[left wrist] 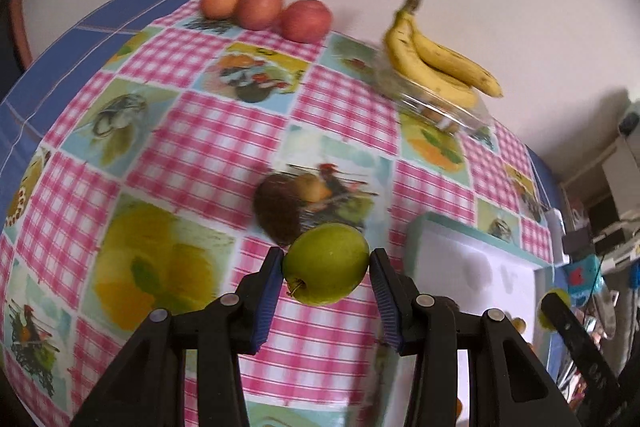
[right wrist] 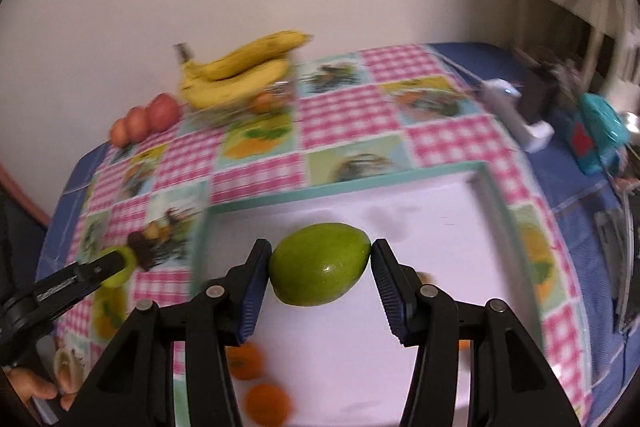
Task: Organize fruits
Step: 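Carry both green fruits into the white tray and open both tools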
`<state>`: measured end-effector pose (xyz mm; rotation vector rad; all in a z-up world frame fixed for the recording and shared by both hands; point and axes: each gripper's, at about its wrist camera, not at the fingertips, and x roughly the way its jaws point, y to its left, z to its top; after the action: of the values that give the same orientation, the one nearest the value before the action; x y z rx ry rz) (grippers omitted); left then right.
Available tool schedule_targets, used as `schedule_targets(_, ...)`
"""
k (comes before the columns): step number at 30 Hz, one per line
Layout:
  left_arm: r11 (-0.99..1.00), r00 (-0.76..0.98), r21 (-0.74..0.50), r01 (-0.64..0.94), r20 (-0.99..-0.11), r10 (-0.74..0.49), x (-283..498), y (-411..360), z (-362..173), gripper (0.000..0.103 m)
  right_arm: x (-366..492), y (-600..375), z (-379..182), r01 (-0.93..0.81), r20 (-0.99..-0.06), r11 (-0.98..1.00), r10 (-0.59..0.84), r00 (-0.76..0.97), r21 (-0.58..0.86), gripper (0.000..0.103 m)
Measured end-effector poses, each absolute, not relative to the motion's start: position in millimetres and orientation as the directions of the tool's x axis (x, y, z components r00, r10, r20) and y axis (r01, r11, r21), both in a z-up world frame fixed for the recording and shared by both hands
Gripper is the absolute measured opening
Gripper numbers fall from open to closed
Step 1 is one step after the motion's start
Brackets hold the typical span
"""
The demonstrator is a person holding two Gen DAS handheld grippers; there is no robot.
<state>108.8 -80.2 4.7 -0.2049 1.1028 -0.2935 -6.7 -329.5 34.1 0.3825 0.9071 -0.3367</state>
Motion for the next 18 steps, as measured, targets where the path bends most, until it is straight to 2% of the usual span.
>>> schedule_targets(3, 0.939, 0.413, -0.295, 0.175, -0.844, -0.342, 102.4, -100.3, 7.0, 0.047, -16.7, -352.5, 30.8, 0.482, -0.82, 0.864, -0.169, 0.546, 0.143, 0.053)
schedule_targets(10, 0.913, 0.398, -0.256, 0.319, -0.838, -0.374, 83.4, -158.6, 16.9, 0.047, -37.3, -397.1, 27.4, 0.559, -0.816, 0.809, -0.191, 0.546, 0.184, 0.053)
schedule_targets(18, 0.878, 0.398, -0.234, 0.417, -0.822, -0.408, 75.8, -201.1, 22.3, 0.047, -29.3, -404.0, 25.4, 0.549, -0.804, 0.814, -0.193, 0.562, 0.189, 0.053)
